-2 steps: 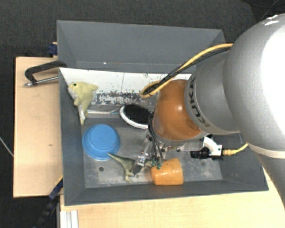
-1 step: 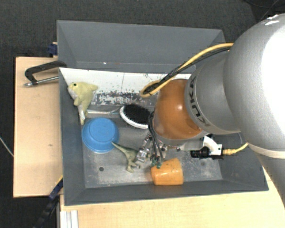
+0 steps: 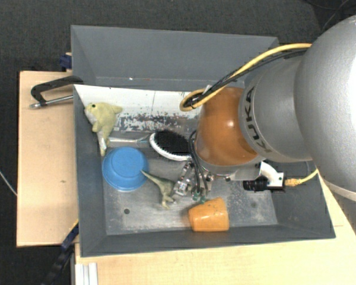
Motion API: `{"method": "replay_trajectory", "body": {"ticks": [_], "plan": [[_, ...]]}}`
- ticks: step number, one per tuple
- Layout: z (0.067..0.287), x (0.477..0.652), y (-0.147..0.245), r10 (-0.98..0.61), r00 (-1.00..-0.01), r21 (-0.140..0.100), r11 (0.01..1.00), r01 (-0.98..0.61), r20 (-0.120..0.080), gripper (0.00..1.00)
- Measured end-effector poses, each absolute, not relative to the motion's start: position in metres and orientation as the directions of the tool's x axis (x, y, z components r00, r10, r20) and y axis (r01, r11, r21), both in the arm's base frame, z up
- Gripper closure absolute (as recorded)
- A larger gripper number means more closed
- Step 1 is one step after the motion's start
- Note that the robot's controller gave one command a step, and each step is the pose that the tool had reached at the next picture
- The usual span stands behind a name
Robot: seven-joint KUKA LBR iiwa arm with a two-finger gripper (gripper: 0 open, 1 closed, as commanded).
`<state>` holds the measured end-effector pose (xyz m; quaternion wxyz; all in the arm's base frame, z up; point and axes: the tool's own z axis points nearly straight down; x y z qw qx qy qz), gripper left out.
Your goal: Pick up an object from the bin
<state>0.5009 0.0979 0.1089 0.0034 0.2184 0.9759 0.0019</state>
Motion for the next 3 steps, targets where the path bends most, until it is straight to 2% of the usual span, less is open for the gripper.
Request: {"method": "replay_trajectory", "body": {"ticks": [1, 2, 3], "plan": [[0.121, 0.502, 0.099, 0.425, -0.905, 0.004, 0.905, 0.425, -0.004, 1.0], [0.169, 0.504, 0.099, 0.423, -0.906, 0.006, 0.906, 0.423, -0.007, 1.0], [0.201, 0.505, 0.1, 0.421, -0.907, 0.006, 0.907, 0.421, -0.007, 1.0]]}}
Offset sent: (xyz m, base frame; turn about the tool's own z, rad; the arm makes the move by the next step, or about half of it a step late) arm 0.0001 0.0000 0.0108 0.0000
